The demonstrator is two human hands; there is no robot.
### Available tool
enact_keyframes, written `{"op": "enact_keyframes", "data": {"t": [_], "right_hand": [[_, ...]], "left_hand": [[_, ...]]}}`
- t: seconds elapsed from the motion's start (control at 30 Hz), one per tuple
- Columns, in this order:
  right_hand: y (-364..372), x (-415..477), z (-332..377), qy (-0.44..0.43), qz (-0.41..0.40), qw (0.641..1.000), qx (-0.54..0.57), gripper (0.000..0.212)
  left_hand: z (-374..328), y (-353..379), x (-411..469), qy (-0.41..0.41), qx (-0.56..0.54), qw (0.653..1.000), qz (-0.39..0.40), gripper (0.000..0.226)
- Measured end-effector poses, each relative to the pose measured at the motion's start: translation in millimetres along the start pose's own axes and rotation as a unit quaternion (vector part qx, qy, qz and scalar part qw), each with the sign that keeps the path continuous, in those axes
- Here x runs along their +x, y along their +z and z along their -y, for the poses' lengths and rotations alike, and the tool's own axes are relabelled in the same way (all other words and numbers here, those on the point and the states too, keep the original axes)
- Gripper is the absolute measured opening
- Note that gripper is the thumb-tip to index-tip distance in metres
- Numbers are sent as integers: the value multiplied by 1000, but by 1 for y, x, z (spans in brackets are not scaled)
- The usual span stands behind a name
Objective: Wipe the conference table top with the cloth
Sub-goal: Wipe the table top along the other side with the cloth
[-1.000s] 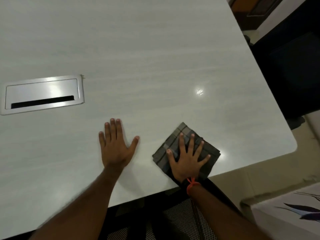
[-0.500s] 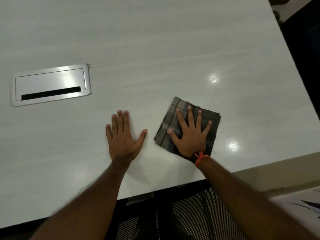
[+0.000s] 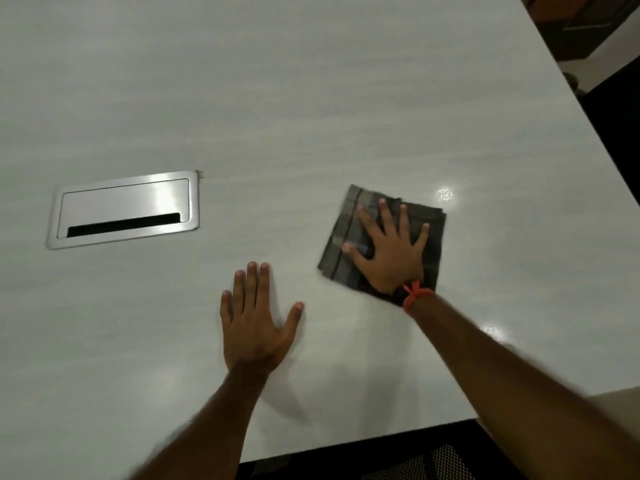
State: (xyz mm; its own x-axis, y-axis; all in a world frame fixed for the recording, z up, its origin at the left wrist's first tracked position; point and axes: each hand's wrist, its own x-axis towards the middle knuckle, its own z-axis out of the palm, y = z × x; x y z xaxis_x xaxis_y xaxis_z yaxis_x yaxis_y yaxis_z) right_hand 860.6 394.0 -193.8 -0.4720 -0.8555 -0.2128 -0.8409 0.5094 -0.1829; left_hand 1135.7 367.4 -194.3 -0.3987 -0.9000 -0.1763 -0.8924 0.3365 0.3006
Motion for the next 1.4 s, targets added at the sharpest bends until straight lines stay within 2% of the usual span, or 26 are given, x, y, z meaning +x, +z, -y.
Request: {"op": "enact_keyframes", "data": {"t": [0.13,0.17,0.23,0.3,0.37,0.4,0.47,0.53,0.6,0.67,0.77,0.83,0.9,1.0,1.07,1.13,1.23,1.3,1.33,1.4], "right_hand": [[-15,56,-11,172,-41,984,28,87],[-13,63,1,183,-45,982,28,88],[-4,58,41,111,-34,993,19,88],[8,39,72,-27,-5,999,-19,87],[6,39,69,-82,18,996,-31,86],[2,44,55,-62,4,998,-25,86],[-7,53,13,54,-39,998,-4,88],[-21,61,-25,191,-52,979,41,93],[-26,69,-22,265,-48,961,63,96],[-18,70,20,235,-49,969,56,93],[11,49,90,9,-25,1000,-4,87],[13,44,99,-72,7,997,-30,86],[5,56,72,-27,-21,999,-11,85],[-11,79,17,132,-56,989,34,88],[-13,86,17,202,-66,976,47,92],[-8,76,51,178,-57,982,34,94],[14,41,84,-22,-8,999,-25,88],[8,39,63,-90,-1,995,-32,83],[2,45,42,-68,-20,997,-23,82],[-11,57,-3,55,-47,997,5,84]], "left_hand": [[2,2,0,-1,-1,1000,-11,88],[1,2,0,-5,-3,1000,-14,88],[1,2,0,-7,-6,1000,-15,88],[1,2,0,-6,-10,1000,-14,88],[2,2,1,-9,-13,1000,-16,86],[2,2,1,-10,-11,1000,-20,84],[3,3,1,-8,-7,1000,-27,82],[2,4,0,-7,-10,999,-31,82],[2,5,1,-8,-8,999,-36,82],[3,6,2,-7,-4,999,-35,81],[3,6,2,-8,-3,999,-32,81],[3,5,2,-8,-5,1000,-26,79],[4,6,1,-6,-5,999,-31,75],[5,8,1,-4,-7,999,-36,72],[5,10,2,-5,-3,999,-39,71],[5,10,2,-4,-2,999,-38,72],[6,9,2,-6,-4,999,-38,73],[6,9,2,-5,-4,999,-41,72],[6,9,2,-4,-4,999,-44,72],[5,10,2,-4,-3,999,-43,72]]}}
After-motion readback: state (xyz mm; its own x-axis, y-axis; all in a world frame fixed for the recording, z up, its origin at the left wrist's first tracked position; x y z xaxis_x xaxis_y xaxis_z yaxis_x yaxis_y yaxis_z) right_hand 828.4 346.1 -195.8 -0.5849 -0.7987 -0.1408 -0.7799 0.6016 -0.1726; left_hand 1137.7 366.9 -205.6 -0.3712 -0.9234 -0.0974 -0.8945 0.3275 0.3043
